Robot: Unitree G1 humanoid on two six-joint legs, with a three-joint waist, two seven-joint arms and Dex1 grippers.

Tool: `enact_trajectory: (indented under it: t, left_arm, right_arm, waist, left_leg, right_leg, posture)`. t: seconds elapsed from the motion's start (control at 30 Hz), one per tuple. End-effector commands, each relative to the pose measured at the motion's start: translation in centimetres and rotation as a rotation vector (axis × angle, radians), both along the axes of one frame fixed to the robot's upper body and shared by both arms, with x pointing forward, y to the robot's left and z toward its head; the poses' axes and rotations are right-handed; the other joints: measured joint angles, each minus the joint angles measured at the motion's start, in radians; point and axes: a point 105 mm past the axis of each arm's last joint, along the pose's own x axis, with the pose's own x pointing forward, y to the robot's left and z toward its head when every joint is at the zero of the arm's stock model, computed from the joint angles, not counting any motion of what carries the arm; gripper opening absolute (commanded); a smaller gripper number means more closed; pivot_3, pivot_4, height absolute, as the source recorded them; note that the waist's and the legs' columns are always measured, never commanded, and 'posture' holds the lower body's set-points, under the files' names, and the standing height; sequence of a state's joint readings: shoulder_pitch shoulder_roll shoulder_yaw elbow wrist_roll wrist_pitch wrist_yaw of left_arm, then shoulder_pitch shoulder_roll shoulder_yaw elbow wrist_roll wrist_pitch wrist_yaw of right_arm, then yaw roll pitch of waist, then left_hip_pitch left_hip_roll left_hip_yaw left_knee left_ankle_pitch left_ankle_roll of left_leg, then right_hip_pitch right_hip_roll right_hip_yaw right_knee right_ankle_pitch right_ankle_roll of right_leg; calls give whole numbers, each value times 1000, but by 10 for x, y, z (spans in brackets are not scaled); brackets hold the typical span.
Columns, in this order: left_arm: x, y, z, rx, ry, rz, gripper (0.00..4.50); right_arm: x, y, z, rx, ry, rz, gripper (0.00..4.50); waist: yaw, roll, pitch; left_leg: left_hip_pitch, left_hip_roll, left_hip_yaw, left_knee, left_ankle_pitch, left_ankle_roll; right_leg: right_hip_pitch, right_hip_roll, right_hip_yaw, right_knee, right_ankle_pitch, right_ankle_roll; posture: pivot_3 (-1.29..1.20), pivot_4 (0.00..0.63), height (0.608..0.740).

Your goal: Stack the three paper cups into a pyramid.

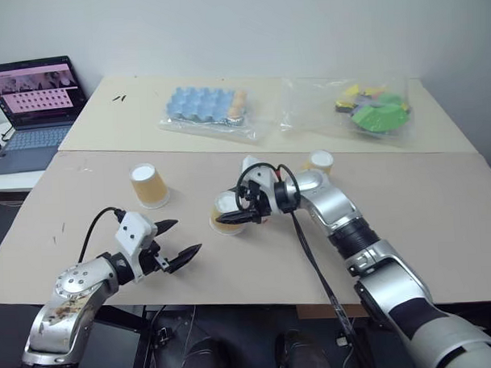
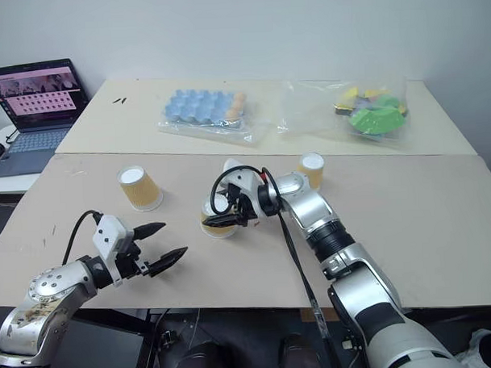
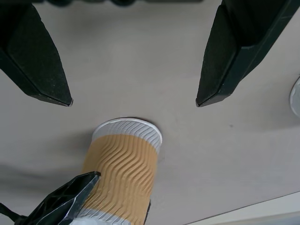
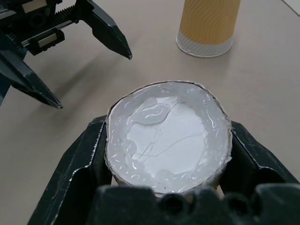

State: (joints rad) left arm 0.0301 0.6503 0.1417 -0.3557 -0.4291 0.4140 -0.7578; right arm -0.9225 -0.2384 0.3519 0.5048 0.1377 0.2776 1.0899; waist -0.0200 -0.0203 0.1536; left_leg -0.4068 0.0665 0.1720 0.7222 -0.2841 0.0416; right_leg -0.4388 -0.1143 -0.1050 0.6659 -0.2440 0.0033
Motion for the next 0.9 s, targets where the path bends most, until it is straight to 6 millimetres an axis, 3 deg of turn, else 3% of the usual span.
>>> enact_trajectory:
  t: [0.03, 0.17, 0.3, 0.4, 0.57, 0.8, 0.9]
  left_arm:
    - [-1, -6, 11, 2, -56, -21, 4500]
    - [-1, -6, 12, 3, -58, -20, 4500]
    - [-2, -5, 12, 6, -57, -23, 4500]
    - [-3, -8, 14, 0, -66, -38, 4500]
    - [-4, -16, 30, -8, -120, -92, 4500]
    - [-3, -19, 34, 5, -128, -123, 4500]
    - [-2, -21, 36, 10, -133, -130, 4500]
  right_arm:
    - [3, -6, 21, 53, -71, -32, 4489]
    - [-18, -49, 58, 141, -113, -57, 4489]
    - [-51, -103, 79, 247, -43, -141, 4489]
    - [-59, -144, 68, 261, 18, -339, 4489]
    - [-20, -208, 20, 127, 11, -898, 4489]
    - [10, -212, 10, 138, -95, -1098, 4489]
    - [25, -200, 23, 216, -121, -1109, 4489]
  waist:
    - [0, 0, 0]
    - [11, 0, 0]
    - [21, 0, 0]
    - [29, 0, 0]
    - [11, 0, 0]
    - [-1, 0, 0]
    - [3, 0, 0]
  left_leg:
    - [0, 0, 0, 0, 0, 0]
    - [-4, -1, -1, 0, 0, 0]
    - [-7, -1, -3, 0, -1, 2]
    - [-8, -1, -5, -2, -1, 2]
    - [0, -1, -3, -2, -1, 1]
    - [2, 0, -1, -5, 1, -2]
    - [1, -1, 0, -6, 2, -2]
  right_leg:
    - [0, 0, 0, 0, 0, 0]
    - [-2, -1, -1, -1, 0, 0]
    - [-2, -1, -4, -2, 0, 0]
    - [0, -1, -6, -4, 0, 0]
    - [2, -1, -2, -4, 0, 0]
    - [0, 1, 2, -1, 0, 0]
    - [-1, 1, 2, -1, 0, 0]
  posture:
    - [0, 150, 706]
    - [0, 150, 706]
    - [0, 150, 706]
    - [0, 150, 706]
    - [0, 150, 706]
    - [0, 150, 706]
    - [0, 150, 706]
